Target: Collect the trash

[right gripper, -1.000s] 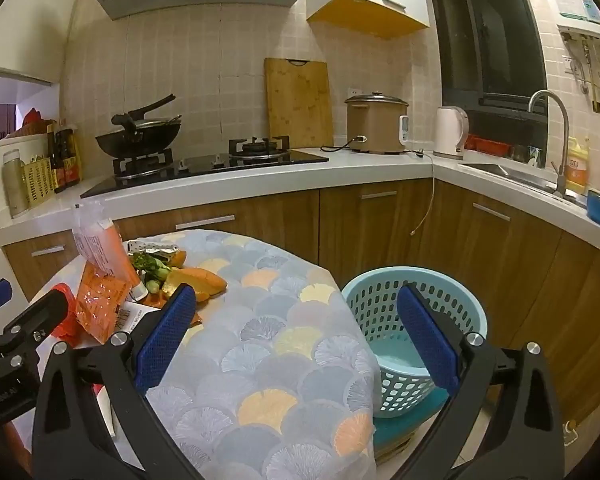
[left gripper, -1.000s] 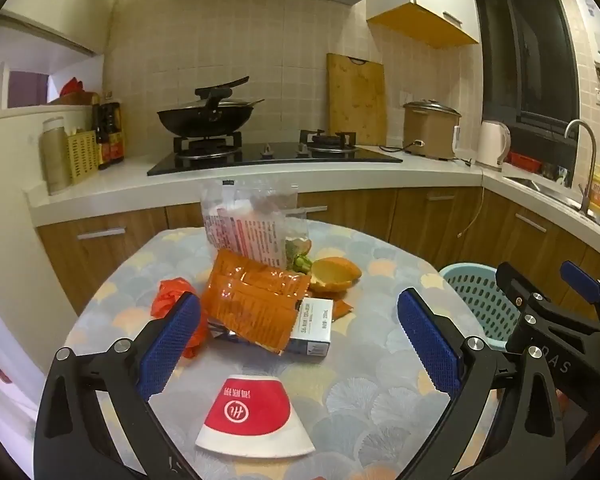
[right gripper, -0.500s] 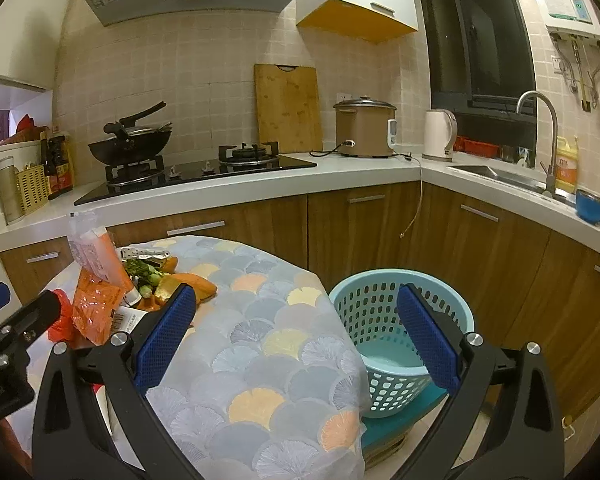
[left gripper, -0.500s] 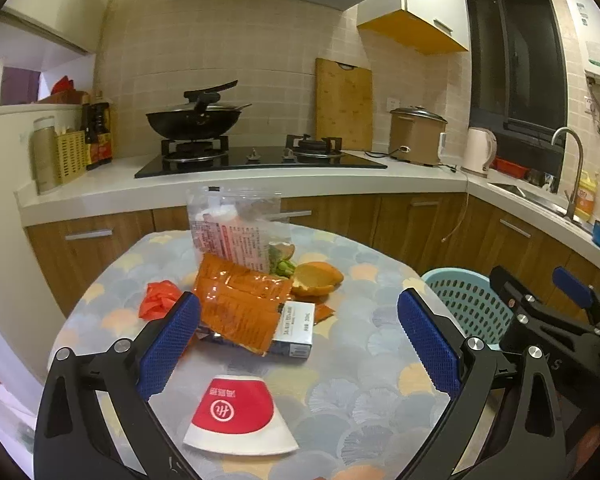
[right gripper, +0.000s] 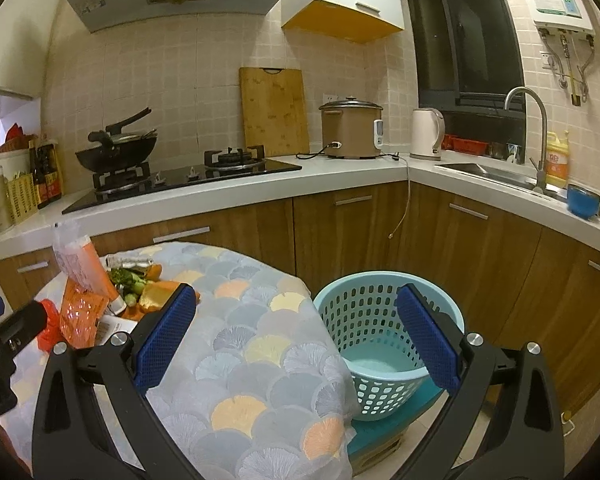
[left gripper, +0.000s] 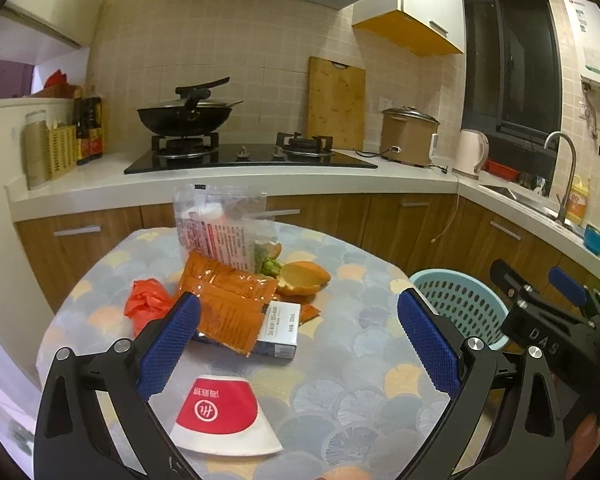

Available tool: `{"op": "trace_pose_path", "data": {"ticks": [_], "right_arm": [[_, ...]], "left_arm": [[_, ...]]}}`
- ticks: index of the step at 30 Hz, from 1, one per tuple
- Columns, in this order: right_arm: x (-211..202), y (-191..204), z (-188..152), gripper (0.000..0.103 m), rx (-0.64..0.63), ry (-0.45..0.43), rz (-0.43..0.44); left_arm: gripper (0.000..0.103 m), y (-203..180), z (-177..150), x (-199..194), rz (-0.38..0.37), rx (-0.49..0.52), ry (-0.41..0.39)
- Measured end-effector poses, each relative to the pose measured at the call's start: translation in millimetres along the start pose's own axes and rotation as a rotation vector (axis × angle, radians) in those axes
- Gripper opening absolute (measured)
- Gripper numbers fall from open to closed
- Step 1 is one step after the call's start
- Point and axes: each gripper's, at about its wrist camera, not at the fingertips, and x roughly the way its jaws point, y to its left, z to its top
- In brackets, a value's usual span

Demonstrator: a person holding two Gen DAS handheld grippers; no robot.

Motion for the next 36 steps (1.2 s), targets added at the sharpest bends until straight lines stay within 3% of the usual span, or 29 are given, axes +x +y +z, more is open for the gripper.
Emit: {"op": "trace_pose_path", "data": {"ticks": [10,18,36], "right_arm": [[10.3,8.4,3.4,0.095,-0.014,0.003,0.011],[20.5,19.2,4.8,0.095,-0.027,0.007,0.045],[35.0,14.2,-6.7,0.095,-0.031,0.037,0.032]], "left_arm": [[0.095,-2.5,-2.4,2.1,0.047,0.019,-0.002],[0.095,2.2,-0.3,1.4,0.054,0.017,-0.008],[0.095,-0.6,-7.8,20.0,0.036,0.028,0.029]]}}
